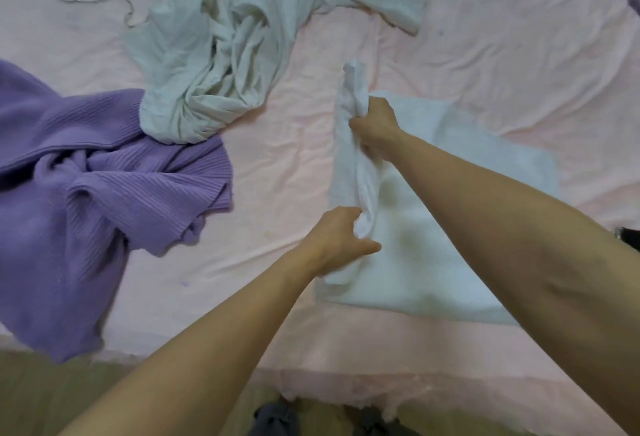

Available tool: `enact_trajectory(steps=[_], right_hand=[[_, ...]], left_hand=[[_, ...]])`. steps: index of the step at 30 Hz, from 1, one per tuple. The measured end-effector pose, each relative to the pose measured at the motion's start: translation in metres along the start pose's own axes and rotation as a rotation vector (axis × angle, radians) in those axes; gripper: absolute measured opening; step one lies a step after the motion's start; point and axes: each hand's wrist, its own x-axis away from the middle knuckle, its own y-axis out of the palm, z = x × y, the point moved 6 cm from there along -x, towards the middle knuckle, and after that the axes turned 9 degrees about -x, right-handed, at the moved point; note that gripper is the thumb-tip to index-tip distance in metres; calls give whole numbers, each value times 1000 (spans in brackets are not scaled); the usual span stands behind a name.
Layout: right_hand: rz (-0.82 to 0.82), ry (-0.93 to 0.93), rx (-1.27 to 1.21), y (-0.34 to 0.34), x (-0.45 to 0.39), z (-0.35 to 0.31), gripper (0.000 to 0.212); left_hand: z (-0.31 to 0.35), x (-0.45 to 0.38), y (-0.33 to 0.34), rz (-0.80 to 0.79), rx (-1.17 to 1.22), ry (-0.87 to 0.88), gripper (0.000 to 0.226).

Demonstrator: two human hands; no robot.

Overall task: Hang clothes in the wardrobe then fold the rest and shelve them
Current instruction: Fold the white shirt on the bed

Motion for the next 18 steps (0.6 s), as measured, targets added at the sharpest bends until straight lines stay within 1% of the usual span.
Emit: enact_trajectory(steps=[1,3,4,6,8,10,13,16,18], right_hand=[[2,-11,-24,-13,4,3,23],[30,-30,-54,-47,14,15,33],[51,-29,-72,-66,18,25,34],[91,-10,-99,-98,23,46,35],[128,18,-125,-128,25,71,35],[132,39,-147,-144,27,89,38],[141,54,-161,-165,24,120,37],[128,60,-159,-168,19,136,36],[138,79,-114,-172,15,151,36]], left_hand=[[11,-5,8,-6,-21,4,27],[39,-13,27,-16,-60,23,49],[55,-16,39,-14,-80,35,58],[85,-21,63,-3,-118,54,67],[108,-29,93,15,-155,52,74],[115,-37,118,18,-196,35,82],[122,-52,153,2,-238,1,89],[116,-61,165,-19,-256,-12,91],[113,-65,171,-42,-278,-19,93]])
